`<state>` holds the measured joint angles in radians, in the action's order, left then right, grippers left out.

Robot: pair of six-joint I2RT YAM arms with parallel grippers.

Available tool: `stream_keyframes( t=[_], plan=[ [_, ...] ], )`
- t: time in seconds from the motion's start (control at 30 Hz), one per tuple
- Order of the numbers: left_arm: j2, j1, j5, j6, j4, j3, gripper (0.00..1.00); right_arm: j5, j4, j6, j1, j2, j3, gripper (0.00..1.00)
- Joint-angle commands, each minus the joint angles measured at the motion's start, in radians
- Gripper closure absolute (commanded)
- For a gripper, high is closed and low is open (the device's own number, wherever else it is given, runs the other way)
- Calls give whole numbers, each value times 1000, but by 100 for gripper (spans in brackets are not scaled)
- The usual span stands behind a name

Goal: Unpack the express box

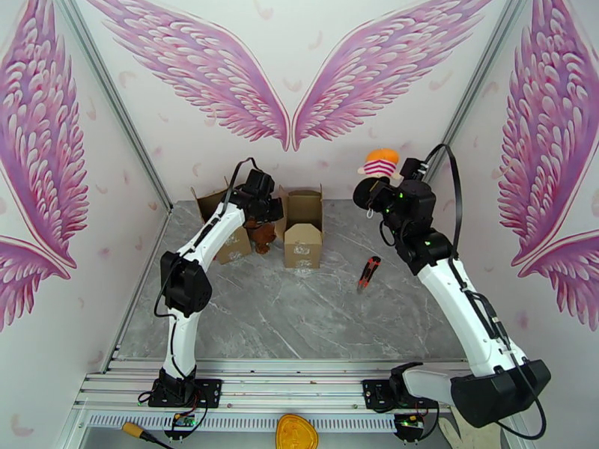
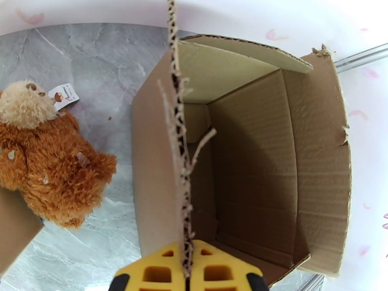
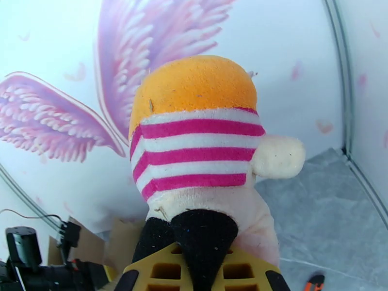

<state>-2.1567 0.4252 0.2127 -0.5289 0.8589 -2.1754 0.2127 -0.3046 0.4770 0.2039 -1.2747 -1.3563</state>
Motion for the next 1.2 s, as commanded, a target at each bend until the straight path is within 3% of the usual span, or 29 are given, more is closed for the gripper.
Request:
stream_keyframes(
  t=[0.0,0.2,0.33,0.47,0.57,0.77,0.8,0.87,0.9,1.17],
  plan=[
    [-16,-9,-4,11,22,-54,100,-22,-71,-17,-21,-24,57,100],
    [-11,-11,-2,6,3,-55,98,-40,-101,-87,-27,-203,39,100],
    [-7,-10,4,7,-13,-49,82,-39,-58,-112,-27,-325,33,100],
    [1,-8,12,9,-30,-41,73,-101,-73,-120,-26,-483,-40,100],
    [15,-6,11,23,-51,-31,58,-123,-91,-125,-21,-580,-98,97],
    [135,9,-62,132,-172,70,30,-50,-83,-121,-6,-590,-88,9],
    [171,13,-82,156,-215,117,26,-33,-83,-126,-2,-579,-81,1],
    [247,22,-116,201,-298,224,14,-10,-71,-133,4,-553,-61,1],
    [289,27,-133,221,-351,289,2,-7,-55,-140,7,-535,-43,1],
    [683,52,-295,324,-719,836,1,123,1,-157,60,-296,131,1]
  ],
)
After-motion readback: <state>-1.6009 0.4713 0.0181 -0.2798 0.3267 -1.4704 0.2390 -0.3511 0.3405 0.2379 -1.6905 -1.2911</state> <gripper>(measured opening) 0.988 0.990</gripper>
